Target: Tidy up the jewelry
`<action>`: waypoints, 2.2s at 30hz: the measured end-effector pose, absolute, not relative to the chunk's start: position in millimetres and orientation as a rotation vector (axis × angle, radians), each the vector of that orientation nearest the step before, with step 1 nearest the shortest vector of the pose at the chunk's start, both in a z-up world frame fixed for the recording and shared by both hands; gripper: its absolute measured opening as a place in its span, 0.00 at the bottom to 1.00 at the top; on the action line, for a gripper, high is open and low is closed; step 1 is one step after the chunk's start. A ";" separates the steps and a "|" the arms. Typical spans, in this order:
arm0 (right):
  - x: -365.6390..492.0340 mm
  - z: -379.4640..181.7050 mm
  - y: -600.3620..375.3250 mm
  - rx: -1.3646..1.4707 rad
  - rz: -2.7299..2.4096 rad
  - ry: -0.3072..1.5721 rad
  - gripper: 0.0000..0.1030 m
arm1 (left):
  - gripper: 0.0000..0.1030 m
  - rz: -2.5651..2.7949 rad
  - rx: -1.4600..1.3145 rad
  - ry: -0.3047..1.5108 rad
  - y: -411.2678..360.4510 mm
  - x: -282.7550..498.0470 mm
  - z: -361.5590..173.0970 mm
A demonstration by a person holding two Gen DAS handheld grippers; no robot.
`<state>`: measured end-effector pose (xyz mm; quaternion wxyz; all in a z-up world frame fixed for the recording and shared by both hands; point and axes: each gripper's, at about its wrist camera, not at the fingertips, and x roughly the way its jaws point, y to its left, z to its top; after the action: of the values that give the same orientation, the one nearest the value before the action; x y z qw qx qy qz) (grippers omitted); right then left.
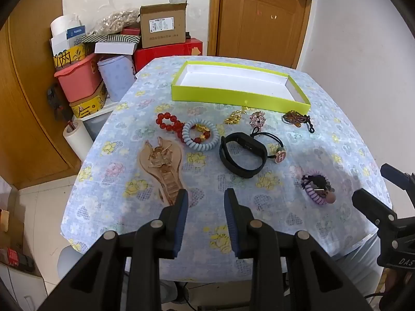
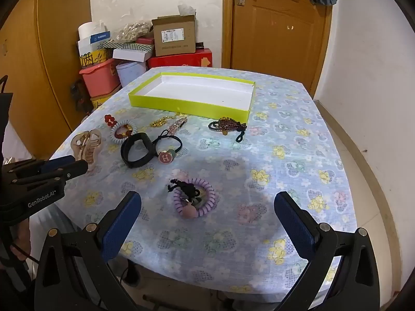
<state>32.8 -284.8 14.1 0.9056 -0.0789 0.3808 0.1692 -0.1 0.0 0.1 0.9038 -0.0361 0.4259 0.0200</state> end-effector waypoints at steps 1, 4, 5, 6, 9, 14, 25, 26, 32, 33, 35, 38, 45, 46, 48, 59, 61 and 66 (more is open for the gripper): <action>33.1 13.8 -284.8 -0.166 0.349 0.790 0.99 | 0.29 0.044 -0.072 0.879 0.0 -0.1 0.1; 33.3 13.4 -285.3 -0.165 0.348 0.784 0.99 | 0.29 0.049 -0.067 0.876 -0.1 -0.2 0.4; 33.4 13.3 -285.4 -0.165 0.348 0.785 0.99 | 0.29 0.053 -0.063 0.875 -0.1 -0.2 0.5; 33.4 13.1 -285.3 -0.165 0.347 0.785 0.99 | 0.29 0.056 -0.059 0.875 -2.4 -0.8 -2.1; 33.0 12.8 -284.5 -0.166 0.348 0.786 0.99 | 0.29 0.059 -0.061 0.879 -2.7 -1.2 -6.6; 32.9 12.2 -283.8 -0.165 0.349 0.788 0.99 | 0.29 0.064 -0.056 0.884 1.7 -2.6 -5.3; 32.5 12.2 -284.0 -0.161 0.350 0.788 0.99 | 0.29 0.048 -0.055 0.886 0.8 -3.3 -4.5; 32.3 12.2 -284.0 -0.161 0.350 0.788 0.99 | 0.29 0.049 -0.055 0.885 0.9 -3.5 -4.3; 32.4 12.9 -283.4 -0.159 0.351 0.789 0.99 | 0.29 0.040 -0.066 0.873 1.8 -5.4 0.1; 32.8 13.2 -283.2 -0.160 0.352 0.789 0.99 | 0.29 0.037 -0.069 0.872 2.5 -6.1 0.9; 29.5 12.1 -281.8 -0.160 0.352 0.789 0.99 | 0.29 0.028 -0.078 0.875 3.4 -6.5 1.1; 29.5 11.7 -283.2 -0.158 0.354 0.789 0.99 | 0.29 0.009 -0.090 0.887 4.4 -6.6 -0.7; 30.1 12.6 -283.6 -0.157 0.353 0.789 0.99 | 0.29 0.004 -0.083 0.893 3.3 -7.2 -2.6; 30.1 12.8 -283.6 -0.157 0.353 0.789 0.99 | 0.29 0.002 -0.082 0.892 3.2 -7.2 -2.3; 29.0 13.0 -283.3 -0.157 0.353 0.788 0.99 | 0.29 -0.003 -0.088 0.891 3.7 -7.4 -1.7; 28.0 14.2 -282.0 -0.155 0.356 0.787 0.99 | 0.29 0.002 -0.089 0.885 3.7 -8.4 -0.9; 27.6 14.4 -282.3 -0.154 0.356 0.786 0.99 | 0.29 0.002 -0.087 0.886 3.3 -8.3 -0.8; 27.3 13.2 -281.7 -0.152 0.357 0.785 0.99 | 0.29 0.005 -0.087 0.883 2.8 -8.9 -0.3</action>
<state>27.3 -281.7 13.2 0.9056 -0.0738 0.3801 0.1731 -8.9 2.8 -0.3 0.9032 -0.0419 0.4272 0.0022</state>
